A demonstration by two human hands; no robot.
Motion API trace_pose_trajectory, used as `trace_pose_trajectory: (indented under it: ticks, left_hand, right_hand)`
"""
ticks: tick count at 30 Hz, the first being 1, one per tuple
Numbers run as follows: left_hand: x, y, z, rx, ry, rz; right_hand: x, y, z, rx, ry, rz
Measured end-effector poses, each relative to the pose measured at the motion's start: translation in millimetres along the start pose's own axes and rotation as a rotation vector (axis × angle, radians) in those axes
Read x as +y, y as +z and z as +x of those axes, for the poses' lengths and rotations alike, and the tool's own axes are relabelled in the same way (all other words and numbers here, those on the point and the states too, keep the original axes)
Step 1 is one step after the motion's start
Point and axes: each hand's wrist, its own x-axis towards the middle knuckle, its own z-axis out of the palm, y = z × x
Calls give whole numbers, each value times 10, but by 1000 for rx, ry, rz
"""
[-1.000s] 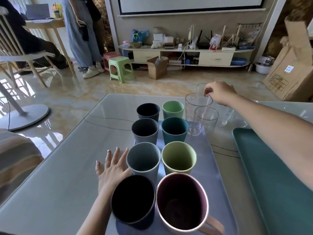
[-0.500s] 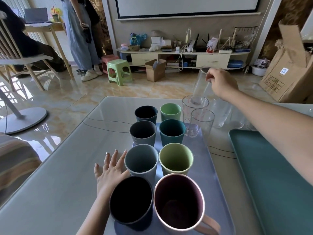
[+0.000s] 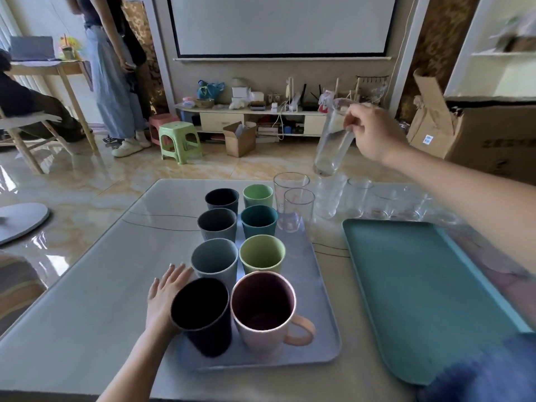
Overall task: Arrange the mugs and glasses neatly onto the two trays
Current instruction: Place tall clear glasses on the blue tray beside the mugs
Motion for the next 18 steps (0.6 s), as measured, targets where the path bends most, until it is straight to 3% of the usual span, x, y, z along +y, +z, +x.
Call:
trace_pose_trajectory:
  ticks: [3, 8, 18]
  left_hand:
    - [61, -49, -264, 40, 7, -110]
    - [92, 9, -533, 46, -45, -15]
    - [94, 29, -650, 58, -75, -74]
  right_hand:
    - [-22, -274, -317, -43, -27, 3]
    - [-109, -469, -882, -157, -20, 42]
    - [-528, -59, -1473, -350, -21, 189]
